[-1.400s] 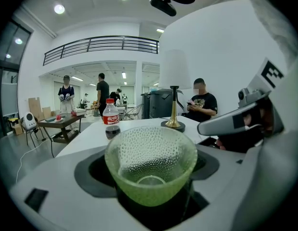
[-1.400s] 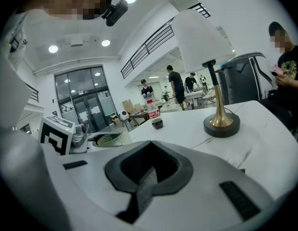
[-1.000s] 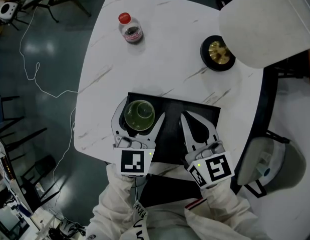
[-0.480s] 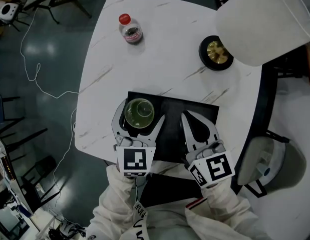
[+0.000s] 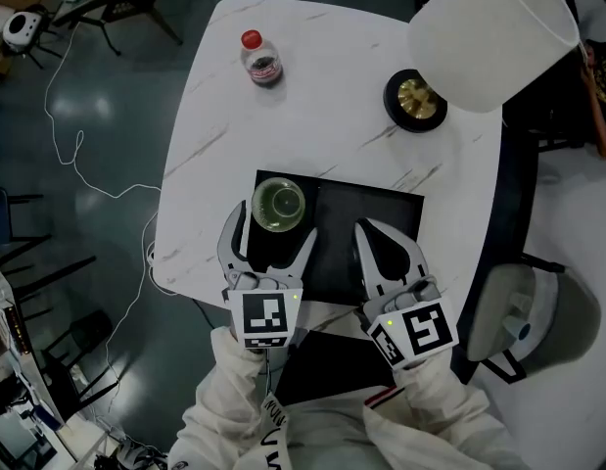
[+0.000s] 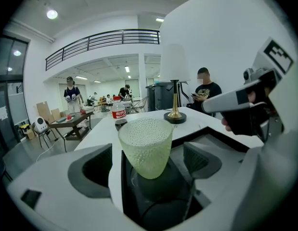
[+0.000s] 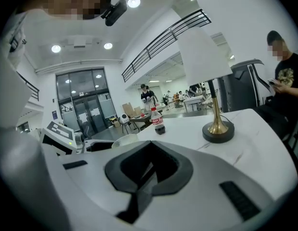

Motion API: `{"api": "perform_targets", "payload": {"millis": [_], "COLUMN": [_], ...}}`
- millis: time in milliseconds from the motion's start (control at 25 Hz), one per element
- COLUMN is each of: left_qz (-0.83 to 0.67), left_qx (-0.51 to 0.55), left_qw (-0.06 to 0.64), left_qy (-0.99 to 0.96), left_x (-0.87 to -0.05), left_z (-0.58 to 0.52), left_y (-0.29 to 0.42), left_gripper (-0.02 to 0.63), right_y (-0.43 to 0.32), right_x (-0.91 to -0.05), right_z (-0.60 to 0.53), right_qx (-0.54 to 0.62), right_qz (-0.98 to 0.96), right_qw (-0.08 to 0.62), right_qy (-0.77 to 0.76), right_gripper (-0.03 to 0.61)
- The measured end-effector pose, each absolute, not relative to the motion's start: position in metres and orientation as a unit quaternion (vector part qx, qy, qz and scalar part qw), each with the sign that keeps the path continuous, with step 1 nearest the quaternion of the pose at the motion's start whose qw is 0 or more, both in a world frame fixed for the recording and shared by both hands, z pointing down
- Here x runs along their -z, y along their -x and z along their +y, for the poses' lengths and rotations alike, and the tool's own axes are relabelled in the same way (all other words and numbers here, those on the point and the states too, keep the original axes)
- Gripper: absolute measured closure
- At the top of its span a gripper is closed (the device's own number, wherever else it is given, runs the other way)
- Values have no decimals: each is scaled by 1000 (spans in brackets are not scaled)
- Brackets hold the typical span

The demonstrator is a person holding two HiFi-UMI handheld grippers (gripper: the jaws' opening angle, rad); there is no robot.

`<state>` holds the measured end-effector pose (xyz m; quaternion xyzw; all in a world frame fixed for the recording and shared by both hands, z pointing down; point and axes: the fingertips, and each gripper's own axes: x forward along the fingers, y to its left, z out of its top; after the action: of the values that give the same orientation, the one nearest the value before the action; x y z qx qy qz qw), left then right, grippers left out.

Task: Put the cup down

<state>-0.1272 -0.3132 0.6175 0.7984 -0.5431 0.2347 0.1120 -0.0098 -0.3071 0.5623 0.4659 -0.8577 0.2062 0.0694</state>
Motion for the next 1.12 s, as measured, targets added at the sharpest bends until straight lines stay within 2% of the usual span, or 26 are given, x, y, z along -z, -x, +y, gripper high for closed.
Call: {"api": "perform_targets", "payload": {"millis": [800, 920, 1120], "left_qz": [-557, -560, -560], "left_qx": [-189, -180, -166], "left_qw": [81, 73, 66], "left_qy": [-805, -806, -809], "left_x": [-521, -503, -478], "left_z": [-213, -196, -169], "left_y": [149, 152, 152], "left_gripper": [167, 202, 221], "right_y": [7, 5, 5], "right_x": [-480, -463, -442], "right_z": [-214, -198, -169], "right_qx": [-174, -167, -155], "right_qz": [-852, -853, -854], "right_qw": [43, 38, 30], "right_qy": [-491, -493, -495], "right_gripper": [574, 574, 572]}}
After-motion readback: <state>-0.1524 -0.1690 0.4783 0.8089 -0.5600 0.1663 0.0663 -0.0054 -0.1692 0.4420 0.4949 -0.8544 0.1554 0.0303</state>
